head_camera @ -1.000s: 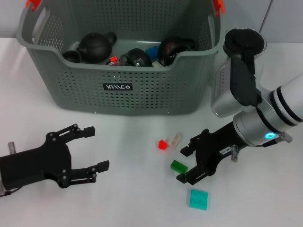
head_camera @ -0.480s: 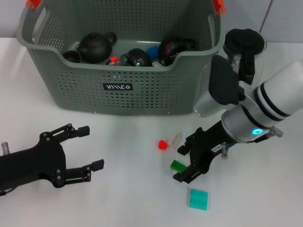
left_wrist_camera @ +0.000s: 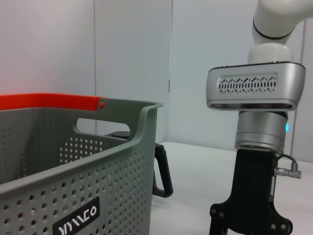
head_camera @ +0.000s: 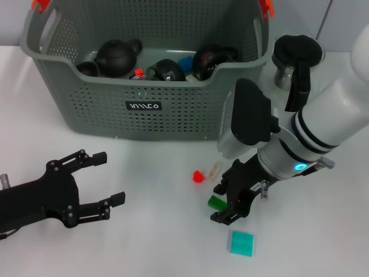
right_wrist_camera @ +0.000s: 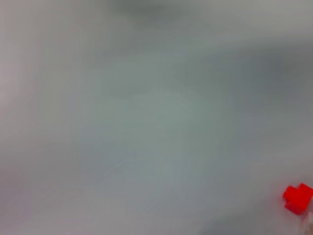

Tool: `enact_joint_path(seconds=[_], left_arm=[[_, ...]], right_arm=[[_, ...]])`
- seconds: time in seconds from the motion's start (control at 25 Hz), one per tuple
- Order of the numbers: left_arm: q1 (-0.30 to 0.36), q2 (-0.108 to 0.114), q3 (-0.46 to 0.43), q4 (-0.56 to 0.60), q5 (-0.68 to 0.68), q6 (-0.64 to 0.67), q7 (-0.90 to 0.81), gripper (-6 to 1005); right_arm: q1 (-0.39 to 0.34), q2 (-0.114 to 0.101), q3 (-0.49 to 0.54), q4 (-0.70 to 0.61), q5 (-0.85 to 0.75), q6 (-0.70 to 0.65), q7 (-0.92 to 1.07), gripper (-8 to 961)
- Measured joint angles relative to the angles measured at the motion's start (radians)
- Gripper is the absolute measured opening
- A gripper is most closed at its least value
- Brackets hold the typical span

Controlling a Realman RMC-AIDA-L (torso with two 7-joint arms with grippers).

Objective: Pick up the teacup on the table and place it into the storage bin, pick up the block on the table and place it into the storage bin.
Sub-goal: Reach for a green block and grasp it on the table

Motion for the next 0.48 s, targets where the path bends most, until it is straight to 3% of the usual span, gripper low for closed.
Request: enact_joint_path(seconds=[0.48], left_arm=[[-0.002, -0.009, 0.0, 0.003, 0.0, -0.003, 0.0, 885]], right_arm=[[-0.01, -0.008, 0.0, -0.001, -0.008, 0.017, 0.046, 568]])
